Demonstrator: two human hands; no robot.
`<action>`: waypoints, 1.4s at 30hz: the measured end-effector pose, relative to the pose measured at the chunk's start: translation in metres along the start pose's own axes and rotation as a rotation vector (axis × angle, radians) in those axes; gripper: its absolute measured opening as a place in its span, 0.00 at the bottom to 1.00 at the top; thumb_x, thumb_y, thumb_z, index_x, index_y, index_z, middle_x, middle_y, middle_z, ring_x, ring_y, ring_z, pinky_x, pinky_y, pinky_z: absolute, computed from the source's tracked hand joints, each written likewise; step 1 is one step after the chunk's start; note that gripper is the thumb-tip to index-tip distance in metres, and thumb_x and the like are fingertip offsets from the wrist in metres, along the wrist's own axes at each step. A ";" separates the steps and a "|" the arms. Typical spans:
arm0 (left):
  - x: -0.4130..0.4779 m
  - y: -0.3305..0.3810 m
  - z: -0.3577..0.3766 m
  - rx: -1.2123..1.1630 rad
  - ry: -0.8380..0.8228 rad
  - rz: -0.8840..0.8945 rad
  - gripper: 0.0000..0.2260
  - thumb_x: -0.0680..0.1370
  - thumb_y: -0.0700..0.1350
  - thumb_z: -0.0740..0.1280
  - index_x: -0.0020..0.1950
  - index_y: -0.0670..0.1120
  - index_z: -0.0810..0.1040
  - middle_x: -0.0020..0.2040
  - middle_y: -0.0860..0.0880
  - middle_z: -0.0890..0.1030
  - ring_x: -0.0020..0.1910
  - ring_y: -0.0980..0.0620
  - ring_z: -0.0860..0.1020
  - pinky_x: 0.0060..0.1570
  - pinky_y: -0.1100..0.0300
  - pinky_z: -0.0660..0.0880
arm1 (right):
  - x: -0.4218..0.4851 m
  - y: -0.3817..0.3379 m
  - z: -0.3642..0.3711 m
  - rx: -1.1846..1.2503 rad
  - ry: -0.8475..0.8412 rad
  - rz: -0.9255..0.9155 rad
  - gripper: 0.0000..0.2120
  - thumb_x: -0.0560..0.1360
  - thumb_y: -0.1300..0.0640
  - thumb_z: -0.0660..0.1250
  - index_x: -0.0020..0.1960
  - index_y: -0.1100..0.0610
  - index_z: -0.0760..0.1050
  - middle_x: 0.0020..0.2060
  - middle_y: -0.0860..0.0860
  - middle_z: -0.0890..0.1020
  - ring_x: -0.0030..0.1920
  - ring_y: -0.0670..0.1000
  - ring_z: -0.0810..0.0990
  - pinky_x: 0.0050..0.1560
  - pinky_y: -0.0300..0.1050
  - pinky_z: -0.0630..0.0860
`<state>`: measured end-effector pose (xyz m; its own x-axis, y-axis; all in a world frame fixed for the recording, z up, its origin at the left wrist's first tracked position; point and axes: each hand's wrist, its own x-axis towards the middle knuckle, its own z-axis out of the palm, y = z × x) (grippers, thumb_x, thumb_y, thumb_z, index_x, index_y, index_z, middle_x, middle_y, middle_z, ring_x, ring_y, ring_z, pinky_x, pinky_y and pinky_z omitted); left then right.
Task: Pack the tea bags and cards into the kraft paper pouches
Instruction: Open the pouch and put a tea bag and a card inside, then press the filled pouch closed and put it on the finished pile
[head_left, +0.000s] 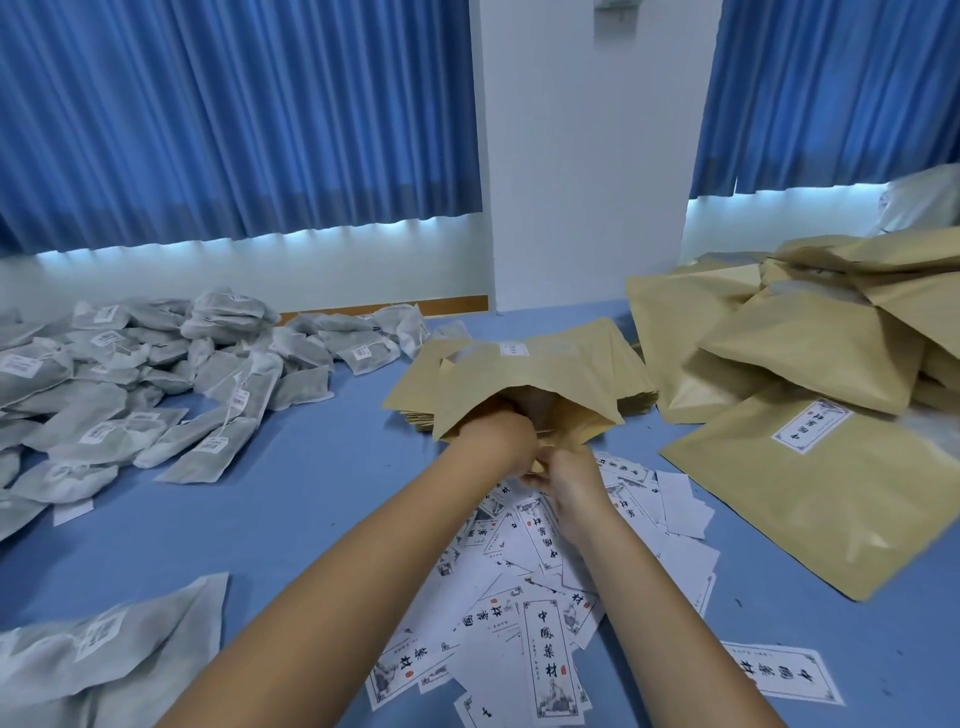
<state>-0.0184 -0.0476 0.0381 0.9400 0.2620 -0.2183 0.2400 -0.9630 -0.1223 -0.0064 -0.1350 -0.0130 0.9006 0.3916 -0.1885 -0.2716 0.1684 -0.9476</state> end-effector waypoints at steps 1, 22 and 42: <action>0.001 -0.002 0.001 0.031 0.026 -0.018 0.12 0.78 0.39 0.61 0.60 0.41 0.75 0.56 0.43 0.77 0.57 0.43 0.75 0.57 0.51 0.72 | 0.000 0.000 0.000 -0.006 -0.004 0.006 0.08 0.78 0.70 0.57 0.48 0.62 0.73 0.46 0.58 0.79 0.34 0.54 0.79 0.35 0.42 0.78; -0.051 0.006 0.002 0.047 0.797 -0.010 0.19 0.74 0.40 0.62 0.65 0.48 0.72 0.67 0.46 0.72 0.67 0.44 0.69 0.61 0.52 0.66 | -0.013 -0.002 0.007 0.177 -0.194 0.043 0.17 0.74 0.76 0.52 0.35 0.57 0.67 0.23 0.47 0.73 0.27 0.46 0.71 0.27 0.35 0.69; -0.058 -0.009 0.057 -2.135 -0.022 -0.192 0.15 0.76 0.56 0.67 0.47 0.43 0.77 0.34 0.47 0.73 0.24 0.56 0.66 0.23 0.64 0.64 | -0.004 0.000 0.011 0.570 -0.079 0.117 0.09 0.82 0.62 0.55 0.53 0.63 0.74 0.45 0.59 0.84 0.43 0.53 0.85 0.39 0.45 0.82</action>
<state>-0.0891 -0.0511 -0.0032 0.8787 0.3248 -0.3498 0.1582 0.4932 0.8554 -0.0139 -0.1268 -0.0095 0.8316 0.4997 -0.2426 -0.5269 0.5713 -0.6293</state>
